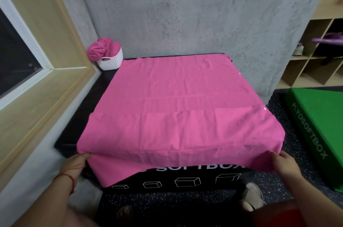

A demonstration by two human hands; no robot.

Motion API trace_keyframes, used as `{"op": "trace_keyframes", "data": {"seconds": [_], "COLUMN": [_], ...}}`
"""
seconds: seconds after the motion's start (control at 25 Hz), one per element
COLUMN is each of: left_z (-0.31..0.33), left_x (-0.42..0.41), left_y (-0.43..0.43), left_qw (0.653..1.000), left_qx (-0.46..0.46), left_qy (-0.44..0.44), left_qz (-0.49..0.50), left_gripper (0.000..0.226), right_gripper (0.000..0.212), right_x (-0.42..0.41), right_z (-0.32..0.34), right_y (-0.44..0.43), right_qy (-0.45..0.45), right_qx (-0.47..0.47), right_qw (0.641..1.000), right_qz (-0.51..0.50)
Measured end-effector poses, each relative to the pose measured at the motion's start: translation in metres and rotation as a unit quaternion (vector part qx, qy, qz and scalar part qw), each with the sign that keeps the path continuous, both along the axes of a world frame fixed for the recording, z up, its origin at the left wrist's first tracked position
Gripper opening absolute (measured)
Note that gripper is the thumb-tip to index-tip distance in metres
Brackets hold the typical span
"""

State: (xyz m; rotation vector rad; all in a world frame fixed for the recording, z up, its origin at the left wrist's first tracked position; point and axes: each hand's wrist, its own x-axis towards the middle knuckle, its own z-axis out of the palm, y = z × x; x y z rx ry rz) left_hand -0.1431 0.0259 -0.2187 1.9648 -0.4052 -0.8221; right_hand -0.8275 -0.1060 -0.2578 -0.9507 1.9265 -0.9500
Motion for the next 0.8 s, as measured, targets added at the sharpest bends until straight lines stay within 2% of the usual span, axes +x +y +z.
{"op": "trace_keyframes", "data": {"seconds": [0.08, 0.12, 0.2, 0.24, 0.36, 0.44, 0.48, 0.52, 0.64, 0.8], "left_z": [-0.028, -0.023, -0.012, -0.001, -0.001, 0.001, 0.007, 0.015, 0.04, 0.085], "left_x": [0.029, 0.023, 0.002, -0.014, -0.019, -0.015, -0.018, -0.022, -0.021, -0.014], "left_y": [-0.001, 0.003, 0.016, 0.024, 0.04, 0.043, 0.044, 0.044, 0.036, 0.006], "left_qw": [0.999, 0.998, 0.996, 0.993, 0.979, 0.978, 0.981, 0.986, 0.986, 0.968], "left_qx": [0.01, 0.033, 0.053, 0.077, 0.145, 0.144, 0.121, 0.083, -0.043, -0.167], "left_qy": [0.021, 0.037, 0.062, 0.067, 0.067, 0.075, 0.088, 0.109, 0.148, 0.187], "left_qz": [-0.022, -0.031, -0.047, -0.064, -0.127, -0.134, -0.12, -0.099, -0.058, -0.005], "left_gripper": [0.054, 0.053, 0.024, 0.018, 0.028, 0.026, 0.024, 0.021, 0.013, 0.004], "right_gripper": [0.037, 0.036, 0.025, 0.021, 0.019, 0.025, 0.036, 0.036, 0.02, 0.023], "right_x": [-0.006, -0.004, 0.002, 0.004, 0.005, 0.005, 0.006, 0.006, 0.008, 0.021], "right_z": [-0.006, -0.002, 0.012, 0.018, 0.026, 0.033, 0.038, 0.04, 0.05, 0.104], "right_y": [0.001, 0.004, 0.014, 0.018, 0.028, 0.032, 0.035, 0.038, 0.036, 0.007], "right_qy": [-0.024, -0.045, -0.085, -0.094, -0.092, -0.103, -0.121, -0.139, -0.183, -0.24], "right_qx": [-0.01, -0.015, -0.023, -0.024, -0.049, -0.097, -0.124, -0.147, -0.153, -0.162], "right_qw": [1.0, 0.999, 0.996, 0.995, 0.995, 0.989, 0.983, 0.977, 0.97, 0.956], "right_qz": [-0.003, -0.006, -0.015, -0.011, -0.006, -0.037, -0.057, -0.068, -0.058, -0.046]}}
